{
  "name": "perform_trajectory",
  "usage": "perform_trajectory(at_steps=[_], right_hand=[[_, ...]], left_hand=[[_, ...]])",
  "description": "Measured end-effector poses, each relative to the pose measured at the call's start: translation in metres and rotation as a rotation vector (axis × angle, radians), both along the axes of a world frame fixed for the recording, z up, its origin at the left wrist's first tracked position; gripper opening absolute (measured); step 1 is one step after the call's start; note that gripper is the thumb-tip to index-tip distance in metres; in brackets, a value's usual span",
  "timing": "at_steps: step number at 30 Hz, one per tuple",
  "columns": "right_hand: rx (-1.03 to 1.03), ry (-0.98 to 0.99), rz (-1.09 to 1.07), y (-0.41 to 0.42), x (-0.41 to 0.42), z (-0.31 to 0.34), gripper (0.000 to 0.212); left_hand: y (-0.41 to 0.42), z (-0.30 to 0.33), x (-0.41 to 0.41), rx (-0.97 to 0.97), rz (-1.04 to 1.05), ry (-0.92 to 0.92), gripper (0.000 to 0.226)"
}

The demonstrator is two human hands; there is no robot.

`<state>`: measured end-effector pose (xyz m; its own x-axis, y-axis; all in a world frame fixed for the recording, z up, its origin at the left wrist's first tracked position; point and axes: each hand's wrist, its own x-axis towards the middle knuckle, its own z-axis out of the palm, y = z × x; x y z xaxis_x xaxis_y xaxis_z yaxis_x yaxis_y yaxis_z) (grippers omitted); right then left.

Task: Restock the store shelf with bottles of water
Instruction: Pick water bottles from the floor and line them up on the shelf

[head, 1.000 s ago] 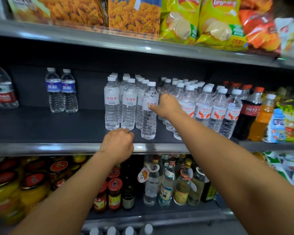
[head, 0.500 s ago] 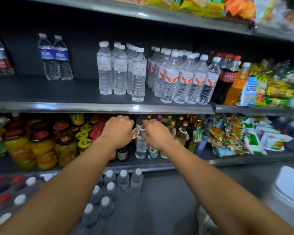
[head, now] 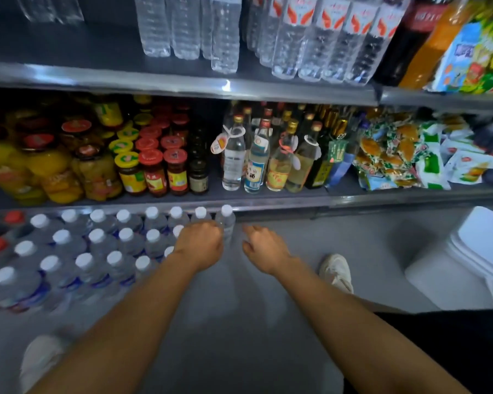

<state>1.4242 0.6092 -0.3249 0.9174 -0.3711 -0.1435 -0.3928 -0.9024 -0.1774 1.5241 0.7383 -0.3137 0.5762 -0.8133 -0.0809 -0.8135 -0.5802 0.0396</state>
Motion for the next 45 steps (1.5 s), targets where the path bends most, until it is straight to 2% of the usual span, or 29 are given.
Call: perform_trajectory(at_steps=[9,17,20,25,31,37,41,45], right_hand=[[0.188,0.022,-0.139,-0.019,0.026,-0.087,0.042],[0.414,-0.195,-0.296,-0.046,0.100,-0.122,0.061],[0.420,-0.209,-0.290,-0.054,0.124,-0.129,0.068],[0.382,-0.205,-0.274,-0.058,0.143,-0.137,0.066],[0.378,-0.231,-0.269,-0.055,0.134,-0.131,0.055],[0.403,-0.200,-0.371,-0.041,0.094,-0.112,0.045],[0.385,-0.177,-0.394,-0.029,0.064,-0.074,0.041],[0.345,-0.224,-0.356,-0.017,0.045,-0.011,0.033]], left_hand=[[-0.011,-0.100,0.001,0.086,0.017,0.164,0.029],[-0.024,-0.153,0.022,0.140,0.022,0.255,0.026],[-0.027,-0.163,0.026,0.144,0.000,0.259,0.026],[-0.028,-0.175,0.027,0.158,-0.051,0.231,0.027],[-0.020,-0.162,0.020,0.183,-0.061,0.182,0.025],[-0.005,-0.120,0.012,0.132,-0.064,0.101,0.026],[0.006,-0.075,0.007,0.108,-0.052,0.014,0.026],[0.019,-0.019,0.004,0.023,-0.040,-0.074,0.024]])
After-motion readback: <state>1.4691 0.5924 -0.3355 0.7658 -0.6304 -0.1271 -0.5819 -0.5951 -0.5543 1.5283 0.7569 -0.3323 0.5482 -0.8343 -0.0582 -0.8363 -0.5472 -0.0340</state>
